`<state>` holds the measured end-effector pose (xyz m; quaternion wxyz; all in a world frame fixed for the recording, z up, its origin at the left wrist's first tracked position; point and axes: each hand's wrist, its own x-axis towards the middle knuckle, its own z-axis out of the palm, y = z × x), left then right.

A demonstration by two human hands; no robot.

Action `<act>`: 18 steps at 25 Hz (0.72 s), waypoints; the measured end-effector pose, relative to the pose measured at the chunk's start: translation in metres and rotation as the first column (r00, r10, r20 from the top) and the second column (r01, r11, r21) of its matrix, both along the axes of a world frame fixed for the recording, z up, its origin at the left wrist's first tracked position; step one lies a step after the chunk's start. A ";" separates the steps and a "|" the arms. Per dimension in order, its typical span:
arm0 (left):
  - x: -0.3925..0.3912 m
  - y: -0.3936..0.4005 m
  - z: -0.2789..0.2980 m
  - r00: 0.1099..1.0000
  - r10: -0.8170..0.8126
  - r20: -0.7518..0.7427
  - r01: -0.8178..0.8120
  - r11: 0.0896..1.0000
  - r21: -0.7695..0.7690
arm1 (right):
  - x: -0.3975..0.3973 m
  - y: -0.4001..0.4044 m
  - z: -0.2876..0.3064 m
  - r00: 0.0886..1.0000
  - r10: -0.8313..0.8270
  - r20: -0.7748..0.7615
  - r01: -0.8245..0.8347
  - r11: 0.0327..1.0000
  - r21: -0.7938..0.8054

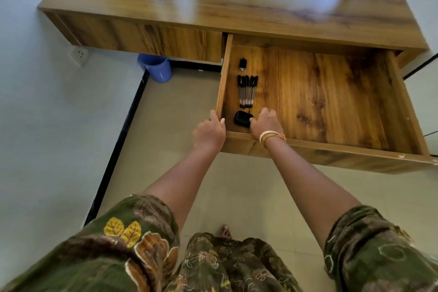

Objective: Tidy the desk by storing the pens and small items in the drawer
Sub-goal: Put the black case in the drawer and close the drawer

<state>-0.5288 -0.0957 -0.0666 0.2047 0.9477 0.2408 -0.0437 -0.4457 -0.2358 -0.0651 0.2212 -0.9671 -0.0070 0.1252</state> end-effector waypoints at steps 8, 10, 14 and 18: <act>-0.087 -0.025 -0.003 0.908 -0.371 -0.192 0.387 0.921 0.052 | -0.102 -0.039 0.000 0.919 0.289 0.269 -0.187 0.919 -0.348; -0.095 -0.032 0.000 0.878 -0.432 -0.204 0.441 0.898 -0.001 | -0.125 -0.045 -0.001 0.932 0.265 0.245 -0.196 0.942 -0.272; -0.094 -0.053 0.016 0.935 -0.320 -0.153 0.269 0.921 -0.281 | -0.151 -0.053 -0.001 0.922 0.194 0.335 -0.169 0.980 -0.104; -0.068 -0.075 0.042 0.970 0.160 -0.184 -0.239 0.464 -0.853 | -0.127 -0.063 0.005 0.902 -0.418 -0.113 0.418 0.772 0.480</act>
